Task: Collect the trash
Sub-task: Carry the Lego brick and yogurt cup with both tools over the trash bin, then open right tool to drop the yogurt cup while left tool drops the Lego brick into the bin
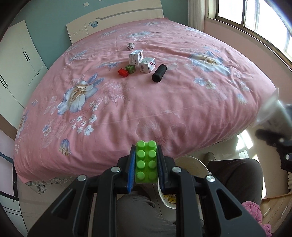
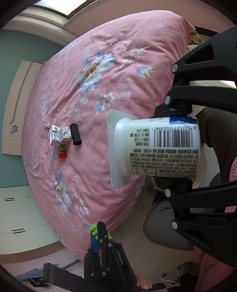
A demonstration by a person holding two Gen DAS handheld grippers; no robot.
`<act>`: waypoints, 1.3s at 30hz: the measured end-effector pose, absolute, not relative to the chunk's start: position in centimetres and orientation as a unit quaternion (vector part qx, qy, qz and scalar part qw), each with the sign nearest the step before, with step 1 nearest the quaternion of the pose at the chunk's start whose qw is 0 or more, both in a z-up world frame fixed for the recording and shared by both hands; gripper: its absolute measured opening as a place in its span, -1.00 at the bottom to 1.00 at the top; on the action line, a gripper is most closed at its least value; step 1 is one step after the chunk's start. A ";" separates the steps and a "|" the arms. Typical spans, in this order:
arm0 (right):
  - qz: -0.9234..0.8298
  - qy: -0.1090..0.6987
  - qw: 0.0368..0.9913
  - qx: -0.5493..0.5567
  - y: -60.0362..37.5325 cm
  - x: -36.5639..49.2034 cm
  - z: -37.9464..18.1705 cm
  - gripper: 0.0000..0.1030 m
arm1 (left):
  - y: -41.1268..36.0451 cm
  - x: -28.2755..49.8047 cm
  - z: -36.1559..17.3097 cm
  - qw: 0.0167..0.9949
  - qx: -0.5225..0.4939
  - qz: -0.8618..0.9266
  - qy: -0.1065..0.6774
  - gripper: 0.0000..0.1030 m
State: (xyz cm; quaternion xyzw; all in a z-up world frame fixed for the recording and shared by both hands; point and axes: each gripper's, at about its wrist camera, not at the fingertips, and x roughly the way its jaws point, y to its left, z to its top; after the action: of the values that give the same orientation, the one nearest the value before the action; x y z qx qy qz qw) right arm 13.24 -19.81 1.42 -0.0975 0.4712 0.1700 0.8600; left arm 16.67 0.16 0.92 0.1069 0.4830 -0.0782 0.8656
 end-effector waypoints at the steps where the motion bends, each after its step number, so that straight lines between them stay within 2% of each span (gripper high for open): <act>1: 0.171 0.480 0.855 -0.095 -19.7 13.4 0.4 -0.07 | 0.1 16.7 0.2 0.862 0.107 -0.079 0.490 -0.54; 25: 0.205 0.660 0.720 -0.062 -16.2 13.0 -21.0 -0.07 | -3.2 16.7 -19.5 0.733 0.084 -0.121 0.664 -0.54; 39: 0.183 0.741 0.646 -0.004 -16.6 13.4 -30.8 -0.07 | -3.8 18.6 -28.8 0.663 0.038 -0.118 0.738 -0.54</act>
State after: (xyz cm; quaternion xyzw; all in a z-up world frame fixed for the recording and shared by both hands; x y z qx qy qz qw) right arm 13.40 -16.62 -30.78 -0.0036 0.7408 0.1832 0.6462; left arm 18.57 -3.80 -28.78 0.0376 0.7381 -0.1179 0.6633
